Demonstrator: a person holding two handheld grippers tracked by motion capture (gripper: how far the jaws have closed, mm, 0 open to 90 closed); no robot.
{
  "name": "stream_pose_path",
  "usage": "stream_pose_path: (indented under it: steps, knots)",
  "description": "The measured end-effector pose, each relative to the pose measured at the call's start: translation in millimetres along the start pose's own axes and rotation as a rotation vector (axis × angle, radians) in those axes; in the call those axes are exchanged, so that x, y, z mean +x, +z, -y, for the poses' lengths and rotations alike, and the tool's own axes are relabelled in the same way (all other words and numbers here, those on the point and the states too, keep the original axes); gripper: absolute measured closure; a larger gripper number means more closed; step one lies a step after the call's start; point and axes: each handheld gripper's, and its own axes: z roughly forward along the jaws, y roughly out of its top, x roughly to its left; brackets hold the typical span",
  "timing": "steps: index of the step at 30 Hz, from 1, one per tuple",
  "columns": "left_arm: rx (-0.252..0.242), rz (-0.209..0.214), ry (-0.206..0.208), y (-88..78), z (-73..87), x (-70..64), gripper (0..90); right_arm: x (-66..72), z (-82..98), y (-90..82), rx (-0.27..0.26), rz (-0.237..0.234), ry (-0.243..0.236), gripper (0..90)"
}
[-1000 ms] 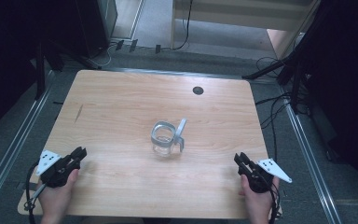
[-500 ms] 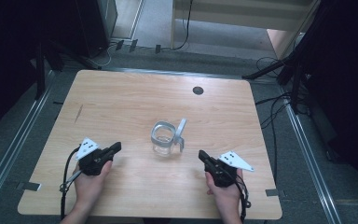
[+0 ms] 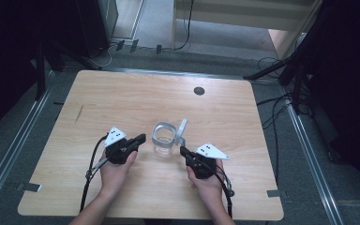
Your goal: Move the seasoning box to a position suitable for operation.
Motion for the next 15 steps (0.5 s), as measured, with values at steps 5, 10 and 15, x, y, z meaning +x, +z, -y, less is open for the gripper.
stream_pose_path:
  steps: [5, 10, 15]
  knots:
    - [0.001, 0.03, 0.025, 3.5, -3.8, -2.5, 88.5, -7.5, -5.9, 3.3, -0.002, 0.014, -0.007, 90.0]
    - [0.005, 0.04, 0.018, 5.7, -2.6, -4.2, 87.4, -15.4, -14.7, 11.2, -0.007, 0.039, -0.009, 90.0]
    - [0.013, 0.065, 0.042, 9.2, 0.1, -9.4, 86.6, -22.5, -22.6, 18.3, -0.025, 0.065, 0.006, 90.0]
